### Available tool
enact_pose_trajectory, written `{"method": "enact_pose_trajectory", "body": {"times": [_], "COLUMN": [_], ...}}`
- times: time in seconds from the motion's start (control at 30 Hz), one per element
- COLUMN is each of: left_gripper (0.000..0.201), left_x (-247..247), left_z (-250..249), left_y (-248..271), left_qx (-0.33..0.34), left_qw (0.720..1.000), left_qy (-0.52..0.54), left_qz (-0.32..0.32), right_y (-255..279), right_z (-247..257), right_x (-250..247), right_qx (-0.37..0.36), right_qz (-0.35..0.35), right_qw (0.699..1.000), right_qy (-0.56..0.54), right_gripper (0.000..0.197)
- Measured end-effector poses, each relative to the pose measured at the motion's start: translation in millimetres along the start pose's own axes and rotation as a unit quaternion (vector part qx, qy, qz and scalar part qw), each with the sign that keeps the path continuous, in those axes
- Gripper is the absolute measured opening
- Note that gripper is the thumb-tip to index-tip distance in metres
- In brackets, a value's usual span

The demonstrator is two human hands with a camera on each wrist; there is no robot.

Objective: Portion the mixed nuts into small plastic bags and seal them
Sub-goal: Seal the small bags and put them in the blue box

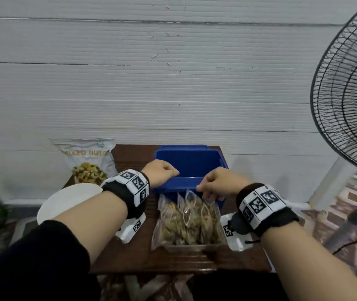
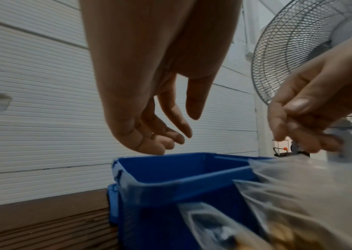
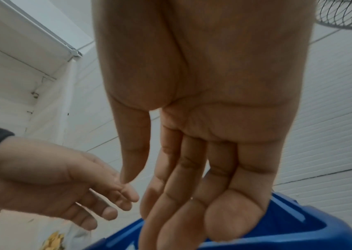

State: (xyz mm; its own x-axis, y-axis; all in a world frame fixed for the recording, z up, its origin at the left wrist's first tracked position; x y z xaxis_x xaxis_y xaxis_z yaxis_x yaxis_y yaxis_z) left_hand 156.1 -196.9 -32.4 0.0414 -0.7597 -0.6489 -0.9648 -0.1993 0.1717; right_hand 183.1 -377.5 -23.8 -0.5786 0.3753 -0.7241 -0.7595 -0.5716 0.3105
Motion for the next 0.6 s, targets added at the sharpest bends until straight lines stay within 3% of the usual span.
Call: {"method": "enact_pose_trajectory", "body": {"times": [0.17, 0.33, 0.6], "left_gripper": [0.026, 0.031, 0.036], "left_x": [15, 14, 25], "left_z": [6, 32, 48], "left_y": [30, 61, 79], "left_qx": [0.027, 0.002, -0.002], "left_qw": [0.999, 1.000, 0.999], "left_qy": [0.001, 0.011, 0.032], "left_qz": [0.028, 0.012, 0.030], "right_y": [9, 15, 18], "right_z": [0, -6, -1], "right_x": [16, 25, 34], "right_qx": [-0.029, -0.054, -0.088], "right_qz": [-0.082, -0.145, -0.129], "right_qw": [0.996, 0.987, 0.986], "right_qy": [-0.016, -0.036, -0.064], "right_gripper": [0.016, 0.013, 0.004]}}
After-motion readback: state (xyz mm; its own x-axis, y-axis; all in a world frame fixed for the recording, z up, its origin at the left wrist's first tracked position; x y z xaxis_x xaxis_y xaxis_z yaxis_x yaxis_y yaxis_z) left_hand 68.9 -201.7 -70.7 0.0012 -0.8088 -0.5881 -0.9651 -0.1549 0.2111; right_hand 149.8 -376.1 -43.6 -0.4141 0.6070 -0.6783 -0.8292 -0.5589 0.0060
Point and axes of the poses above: each hand's wrist, its own y-axis away from the middle knuckle, its own x-axis out of the palm, z = x × y, the point moved 5 cm from there along -y, towards the middle knuckle, and after that the axes turned 3 degrees about y, right-handed, at the moved point
